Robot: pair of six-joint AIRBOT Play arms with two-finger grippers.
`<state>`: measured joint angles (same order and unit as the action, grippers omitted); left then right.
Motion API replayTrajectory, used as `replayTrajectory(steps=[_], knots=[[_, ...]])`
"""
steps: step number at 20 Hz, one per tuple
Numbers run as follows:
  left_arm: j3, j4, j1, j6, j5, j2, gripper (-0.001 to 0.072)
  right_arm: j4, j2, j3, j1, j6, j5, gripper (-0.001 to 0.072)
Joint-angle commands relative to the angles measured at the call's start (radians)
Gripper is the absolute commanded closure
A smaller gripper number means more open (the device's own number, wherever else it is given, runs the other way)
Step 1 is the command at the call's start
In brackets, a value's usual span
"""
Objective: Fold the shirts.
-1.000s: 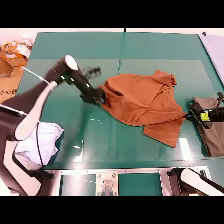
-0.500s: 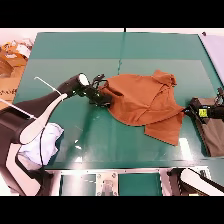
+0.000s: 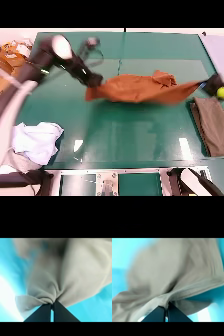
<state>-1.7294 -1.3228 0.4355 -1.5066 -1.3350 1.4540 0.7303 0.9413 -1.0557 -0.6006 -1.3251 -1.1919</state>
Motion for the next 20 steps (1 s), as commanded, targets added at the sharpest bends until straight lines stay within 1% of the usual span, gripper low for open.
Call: replayTrajectory(steps=[1, 4, 6, 9, 11, 15, 18, 20], knots=[[-0.231, -0.167, 0.000, -0.036, 0.005, -0.232, 0.0690, -0.040, -0.155, -0.294, -0.001, -0.048, 0.005, 0.0691], [-0.383, -0.168, 0.000, -0.020, 0.103, -0.393, 0.0689, -0.039, -0.235, -0.546, -0.001, -0.071, 0.090, 0.0691], [-0.387, -0.165, 0.000, 0.003, 0.184, -0.504, 0.0689, -0.039, -0.262, -0.682, -0.001, -0.074, 0.160, 0.0692], [-0.387, -0.166, 0.000, 0.056, 0.227, -0.597, 0.0689, -0.039, -0.270, -0.814, -0.001, -0.075, 0.202, 0.0691], [-0.388, -0.175, 0.000, 0.095, 0.245, -0.608, 0.0689, -0.039, -0.267, -0.817, 0.000, -0.075, 0.204, 0.0691], [-0.307, -0.224, 0.000, 0.102, 0.271, -0.563, 0.0688, -0.040, -0.228, -0.746, 0.000, -0.078, 0.204, 0.0691], [-0.230, -0.225, 0.000, 0.100, 0.279, -0.455, 0.0688, -0.047, -0.189, -0.602, 0.001, -0.068, 0.196, 0.0691], [-0.205, -0.224, 0.000, 0.068, 0.280, -0.329, 0.0689, -0.083, -0.147, -0.461, 0.001, 0.000, 0.198, 0.0691]])
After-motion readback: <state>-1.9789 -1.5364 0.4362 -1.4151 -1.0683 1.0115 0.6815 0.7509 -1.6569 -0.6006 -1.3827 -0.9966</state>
